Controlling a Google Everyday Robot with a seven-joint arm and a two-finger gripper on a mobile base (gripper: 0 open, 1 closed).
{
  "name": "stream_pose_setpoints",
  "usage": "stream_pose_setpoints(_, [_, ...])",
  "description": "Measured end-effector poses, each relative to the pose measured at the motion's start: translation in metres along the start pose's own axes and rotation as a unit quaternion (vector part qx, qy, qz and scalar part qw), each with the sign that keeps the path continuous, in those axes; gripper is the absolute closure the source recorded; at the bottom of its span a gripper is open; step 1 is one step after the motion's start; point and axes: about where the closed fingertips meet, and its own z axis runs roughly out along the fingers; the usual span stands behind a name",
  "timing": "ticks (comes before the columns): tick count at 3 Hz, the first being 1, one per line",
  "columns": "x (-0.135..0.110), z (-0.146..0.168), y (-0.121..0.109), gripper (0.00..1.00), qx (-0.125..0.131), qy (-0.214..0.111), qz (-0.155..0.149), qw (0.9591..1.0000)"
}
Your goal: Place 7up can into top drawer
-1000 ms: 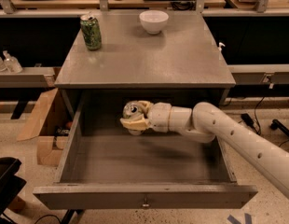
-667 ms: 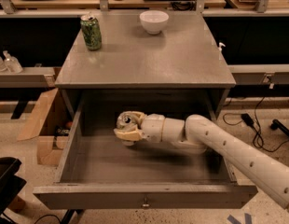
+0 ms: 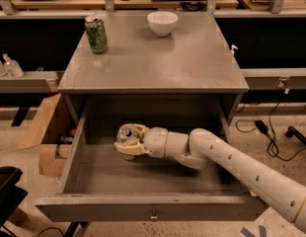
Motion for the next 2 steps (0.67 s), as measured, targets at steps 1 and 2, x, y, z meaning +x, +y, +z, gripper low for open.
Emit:
stream_pose_setpoints(1, [-0.0004,0.0017,0.0011,0.60,-0.002,-0.001,0.000,1.0000])
stream_pose_setpoints(2, [-0.0010,0.0035,0.0023,0.37,-0.004,-0.001,0.000,1.0000])
